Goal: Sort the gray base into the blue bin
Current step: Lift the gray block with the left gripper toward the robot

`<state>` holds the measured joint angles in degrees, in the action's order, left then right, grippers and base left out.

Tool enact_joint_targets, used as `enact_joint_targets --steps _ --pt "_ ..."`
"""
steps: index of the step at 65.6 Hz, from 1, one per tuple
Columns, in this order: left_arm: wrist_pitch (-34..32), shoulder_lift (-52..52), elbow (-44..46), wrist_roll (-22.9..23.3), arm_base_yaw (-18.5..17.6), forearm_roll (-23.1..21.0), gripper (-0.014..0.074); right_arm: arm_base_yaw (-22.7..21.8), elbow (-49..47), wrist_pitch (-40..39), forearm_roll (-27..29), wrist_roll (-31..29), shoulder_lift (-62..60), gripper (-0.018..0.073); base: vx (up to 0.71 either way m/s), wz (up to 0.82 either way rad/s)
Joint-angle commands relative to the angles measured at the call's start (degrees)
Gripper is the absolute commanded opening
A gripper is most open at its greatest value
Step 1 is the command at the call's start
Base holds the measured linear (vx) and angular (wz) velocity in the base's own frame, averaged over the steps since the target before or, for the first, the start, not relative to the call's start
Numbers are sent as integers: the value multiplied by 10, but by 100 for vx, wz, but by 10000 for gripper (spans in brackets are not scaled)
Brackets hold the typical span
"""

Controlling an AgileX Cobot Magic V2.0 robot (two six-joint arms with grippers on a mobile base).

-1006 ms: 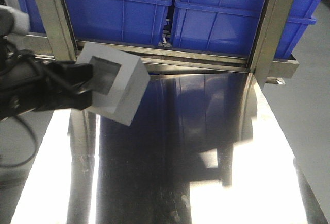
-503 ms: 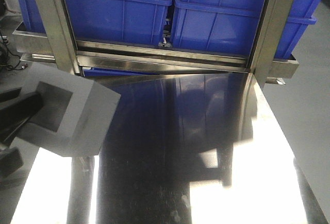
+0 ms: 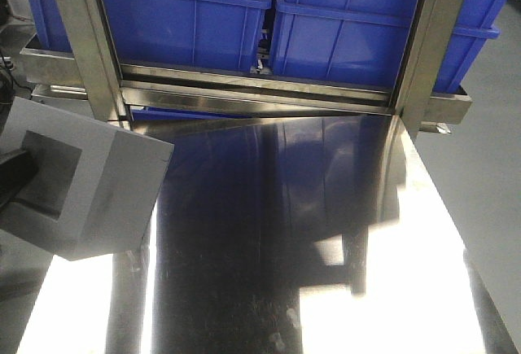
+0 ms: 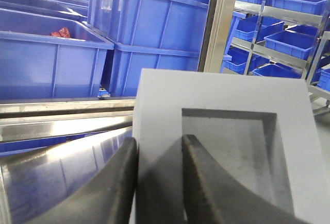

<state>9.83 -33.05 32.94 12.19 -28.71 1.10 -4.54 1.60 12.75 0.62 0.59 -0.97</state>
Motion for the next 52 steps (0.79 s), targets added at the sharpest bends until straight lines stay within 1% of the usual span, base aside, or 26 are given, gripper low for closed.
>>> enact_joint_targets --steps 1,52 --pt "-63 1 19 7 -3 -2 -6 -1 0 -43 -3 -6 2 -5 0 0" --pt "-63 1 19 7 -3 -2 -6 -1 0 -43 -3 -6 2 -5 0 0"
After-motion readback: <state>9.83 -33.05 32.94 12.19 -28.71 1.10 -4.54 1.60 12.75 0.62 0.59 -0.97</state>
